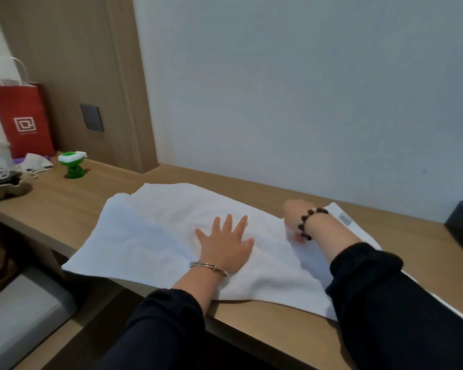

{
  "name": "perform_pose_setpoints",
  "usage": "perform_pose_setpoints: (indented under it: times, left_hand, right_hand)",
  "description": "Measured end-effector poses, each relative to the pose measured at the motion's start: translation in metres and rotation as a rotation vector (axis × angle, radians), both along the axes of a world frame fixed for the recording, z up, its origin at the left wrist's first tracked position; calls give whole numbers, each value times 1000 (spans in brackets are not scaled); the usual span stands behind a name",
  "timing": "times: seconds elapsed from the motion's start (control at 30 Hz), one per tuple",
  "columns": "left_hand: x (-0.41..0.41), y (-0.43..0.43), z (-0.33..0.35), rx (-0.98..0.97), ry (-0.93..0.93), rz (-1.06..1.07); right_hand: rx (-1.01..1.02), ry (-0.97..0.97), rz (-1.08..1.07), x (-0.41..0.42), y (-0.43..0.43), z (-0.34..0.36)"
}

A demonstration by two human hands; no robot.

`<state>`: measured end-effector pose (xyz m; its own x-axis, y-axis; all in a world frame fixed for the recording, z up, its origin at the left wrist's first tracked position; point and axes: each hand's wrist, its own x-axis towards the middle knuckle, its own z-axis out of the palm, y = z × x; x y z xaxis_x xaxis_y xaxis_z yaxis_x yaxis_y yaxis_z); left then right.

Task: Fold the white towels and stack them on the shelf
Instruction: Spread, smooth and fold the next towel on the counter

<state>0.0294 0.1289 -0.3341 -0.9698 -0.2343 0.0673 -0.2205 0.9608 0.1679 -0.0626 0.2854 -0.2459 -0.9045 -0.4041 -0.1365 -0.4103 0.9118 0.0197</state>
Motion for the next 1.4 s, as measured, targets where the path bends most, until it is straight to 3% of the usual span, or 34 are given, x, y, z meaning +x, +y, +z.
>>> perform_pose_setpoints:
  times: [0.13, 0.23, 0.3, 0.43, 0.5, 0.57, 0.7, 0.77, 0.87, 1.03, 1.2, 1.4]
  left_hand:
    - [-1, -2, 0, -24, 11, -19]
    - [1, -1, 1, -15, 24, -26]
    - [2, -2, 1, -14, 27, -37]
    - [0, -2, -1, -10, 33, -56]
    - [-2, -2, -1, -34, -1, -60]
    - [-4, -2, -1, -65, -32, -60]
    - [-9, -3, -1, -83, -59, -61]
    - [-9, -3, 0, -90, -85, -65]
    - [-5, -1, 5, -67, -74, -61]
    - [-13, 2, 40, -107, 98, -26]
    - [-16, -4, 30, -114, 198, 11]
    - [-16, -13, 3, 12, -45, 29]
  right_hand:
    - [190, 13, -24, -15, 13, -8]
    - [132, 14, -15, -29, 20, -16]
    - [7, 43, -89, -43, 24, -14]
    - [-433, 398, -436, -70, 43, -9]
    - [-577, 334, -532, -77, 45, -7]
    - [-537, 253, -477, -71, 33, -8]
    - [-258, 34, -198, -37, 4, -47]
    - [-169, -49, -164, -24, 6, -69]
    - [-111, 18, -202, -18, 11, -69]
    - [106, 161, -141, -12, 7, -33]
    - [128, 102, -56, -30, 14, -6]
    - [-32, 46, 25, -56, -4, -30]
